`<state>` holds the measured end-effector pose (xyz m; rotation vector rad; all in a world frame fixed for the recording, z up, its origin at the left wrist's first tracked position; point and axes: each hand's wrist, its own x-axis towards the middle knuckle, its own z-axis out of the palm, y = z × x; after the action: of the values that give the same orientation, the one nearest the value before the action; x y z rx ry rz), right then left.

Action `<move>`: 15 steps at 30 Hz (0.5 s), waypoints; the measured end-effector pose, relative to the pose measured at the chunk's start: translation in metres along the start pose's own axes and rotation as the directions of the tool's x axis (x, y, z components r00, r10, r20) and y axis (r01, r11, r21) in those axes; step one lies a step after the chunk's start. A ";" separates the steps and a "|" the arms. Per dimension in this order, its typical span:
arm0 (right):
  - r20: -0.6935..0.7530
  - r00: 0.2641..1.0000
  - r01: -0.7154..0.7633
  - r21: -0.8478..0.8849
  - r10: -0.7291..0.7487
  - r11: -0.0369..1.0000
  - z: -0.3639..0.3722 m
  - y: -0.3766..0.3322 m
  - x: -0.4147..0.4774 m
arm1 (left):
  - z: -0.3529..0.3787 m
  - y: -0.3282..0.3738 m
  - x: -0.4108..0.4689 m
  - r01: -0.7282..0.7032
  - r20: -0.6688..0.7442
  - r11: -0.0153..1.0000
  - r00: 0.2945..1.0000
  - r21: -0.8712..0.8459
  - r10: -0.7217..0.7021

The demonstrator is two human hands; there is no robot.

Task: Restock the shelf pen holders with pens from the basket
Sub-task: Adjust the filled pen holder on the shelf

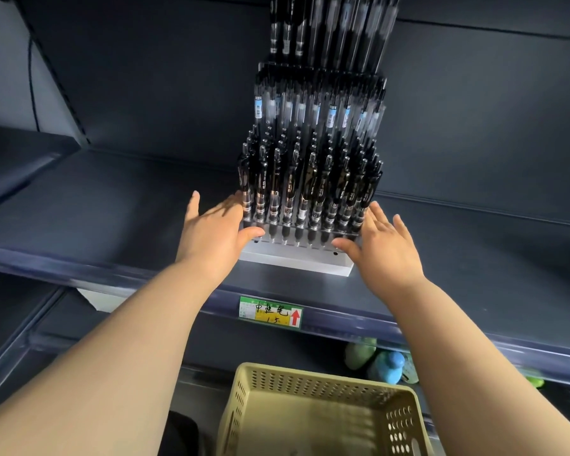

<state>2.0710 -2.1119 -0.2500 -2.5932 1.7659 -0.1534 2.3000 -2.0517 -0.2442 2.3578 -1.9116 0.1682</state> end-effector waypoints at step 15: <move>0.142 0.987 -0.081 0.017 0.078 0.997 0.023 -0.005 -0.002 | 0.027 0.002 0.005 0.032 0.168 0.999 0.985 0.039 -0.038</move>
<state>2.0767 -2.1093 -0.2731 -2.4457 1.8033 0.0097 2.2997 -2.0614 -0.2700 2.5010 -1.9518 -0.0005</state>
